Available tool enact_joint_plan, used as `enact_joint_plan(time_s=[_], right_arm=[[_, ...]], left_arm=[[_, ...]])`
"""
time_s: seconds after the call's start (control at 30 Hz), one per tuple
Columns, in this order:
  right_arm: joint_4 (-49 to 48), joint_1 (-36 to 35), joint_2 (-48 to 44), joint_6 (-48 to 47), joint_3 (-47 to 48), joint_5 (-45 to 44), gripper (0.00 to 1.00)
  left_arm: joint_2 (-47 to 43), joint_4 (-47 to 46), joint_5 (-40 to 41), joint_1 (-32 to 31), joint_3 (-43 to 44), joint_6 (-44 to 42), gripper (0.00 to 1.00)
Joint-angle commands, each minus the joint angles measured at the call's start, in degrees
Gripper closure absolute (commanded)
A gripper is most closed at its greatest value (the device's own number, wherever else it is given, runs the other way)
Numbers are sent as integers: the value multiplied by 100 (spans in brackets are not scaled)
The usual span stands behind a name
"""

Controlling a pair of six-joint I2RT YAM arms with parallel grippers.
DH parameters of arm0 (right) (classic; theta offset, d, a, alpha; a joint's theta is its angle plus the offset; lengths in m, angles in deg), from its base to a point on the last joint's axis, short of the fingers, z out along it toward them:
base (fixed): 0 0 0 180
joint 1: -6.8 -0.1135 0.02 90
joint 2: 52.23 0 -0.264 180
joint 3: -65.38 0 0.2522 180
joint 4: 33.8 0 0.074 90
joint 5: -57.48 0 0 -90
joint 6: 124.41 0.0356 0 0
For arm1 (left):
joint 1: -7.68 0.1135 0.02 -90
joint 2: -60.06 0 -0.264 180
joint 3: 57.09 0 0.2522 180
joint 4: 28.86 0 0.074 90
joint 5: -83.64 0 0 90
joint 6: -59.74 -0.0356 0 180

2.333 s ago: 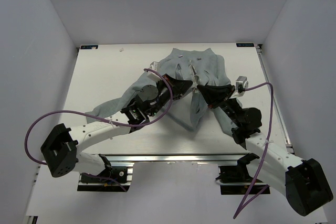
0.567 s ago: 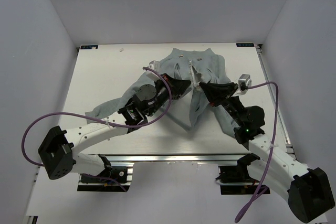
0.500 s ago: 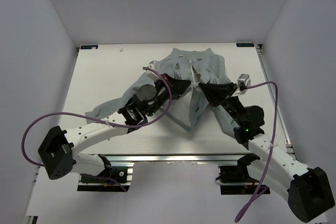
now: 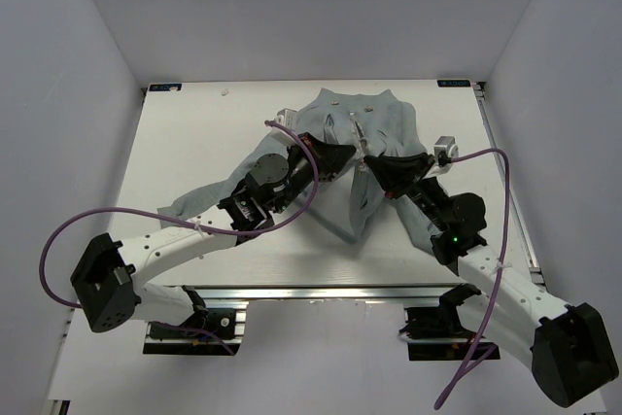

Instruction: Zip up the jacket

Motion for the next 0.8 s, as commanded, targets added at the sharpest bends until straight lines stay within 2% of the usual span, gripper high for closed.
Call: enact_joint_plan(time_s=[0.0,0.3,0.77], right_arm=[[-491,-29,-5,-23,224,28,100],[-861,-29,-198,83,74,-192,100],[-975,-29,-14,302,180,54,100]], left_arm=[[-135,-295,-159,-56,296,-65,100],[-135,-268,-133,-56,216,14,100],[-109,-374,-247,-47,164,111,100]])
